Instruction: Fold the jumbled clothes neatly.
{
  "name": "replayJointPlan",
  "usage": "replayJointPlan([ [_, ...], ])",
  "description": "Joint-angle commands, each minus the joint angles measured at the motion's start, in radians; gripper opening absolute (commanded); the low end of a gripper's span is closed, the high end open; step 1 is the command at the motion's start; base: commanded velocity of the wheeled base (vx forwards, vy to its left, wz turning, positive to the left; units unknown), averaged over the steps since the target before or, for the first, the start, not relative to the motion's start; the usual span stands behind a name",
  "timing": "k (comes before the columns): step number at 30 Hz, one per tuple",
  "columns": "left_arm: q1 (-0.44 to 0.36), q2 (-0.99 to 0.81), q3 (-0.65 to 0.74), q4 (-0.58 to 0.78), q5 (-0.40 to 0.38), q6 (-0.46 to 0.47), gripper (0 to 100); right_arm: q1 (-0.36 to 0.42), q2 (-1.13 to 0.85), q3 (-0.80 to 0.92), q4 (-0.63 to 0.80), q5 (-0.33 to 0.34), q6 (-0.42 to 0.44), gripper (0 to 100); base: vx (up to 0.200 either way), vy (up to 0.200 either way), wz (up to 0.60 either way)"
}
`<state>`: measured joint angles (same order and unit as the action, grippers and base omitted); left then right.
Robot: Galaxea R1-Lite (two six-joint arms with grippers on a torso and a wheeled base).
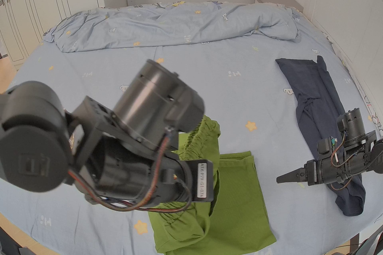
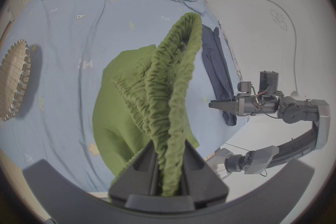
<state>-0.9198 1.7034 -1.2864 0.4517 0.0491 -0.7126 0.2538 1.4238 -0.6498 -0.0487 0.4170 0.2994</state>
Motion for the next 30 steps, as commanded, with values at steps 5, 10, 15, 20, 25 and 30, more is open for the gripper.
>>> replayJointPlan([
  [5,-0.054,0.179,-0.087,-0.008,0.054,-0.058,0,0.010,-0.003,0.002,0.000,0.000,0.003,100,0.000,0.000,0.00],
  [10,-0.079,0.206,-0.108,-0.051,0.054,-0.061,100,0.008,0.000,0.002,0.000,-0.001,0.003,100,0.000,0.000,0.00],
  [15,-0.093,0.208,-0.105,-0.165,0.049,-0.153,100,0.008,0.000,0.002,0.000,-0.001,0.003,100,0.000,0.000,0.00],
  [20,-0.053,0.183,-0.083,-0.229,0.041,-0.226,100,0.010,-0.003,0.002,-0.002,-0.001,0.004,100,0.000,0.000,0.00],
  [25,0.104,0.062,0.045,-0.235,-0.089,-0.216,100,0.035,-0.048,-0.013,-0.003,0.006,0.018,100,0.000,0.000,0.00],
  [30,0.305,-0.062,0.260,-0.274,-0.315,-0.076,100,0.131,-0.103,-0.051,0.000,0.005,0.072,100,0.000,0.000,0.00],
])
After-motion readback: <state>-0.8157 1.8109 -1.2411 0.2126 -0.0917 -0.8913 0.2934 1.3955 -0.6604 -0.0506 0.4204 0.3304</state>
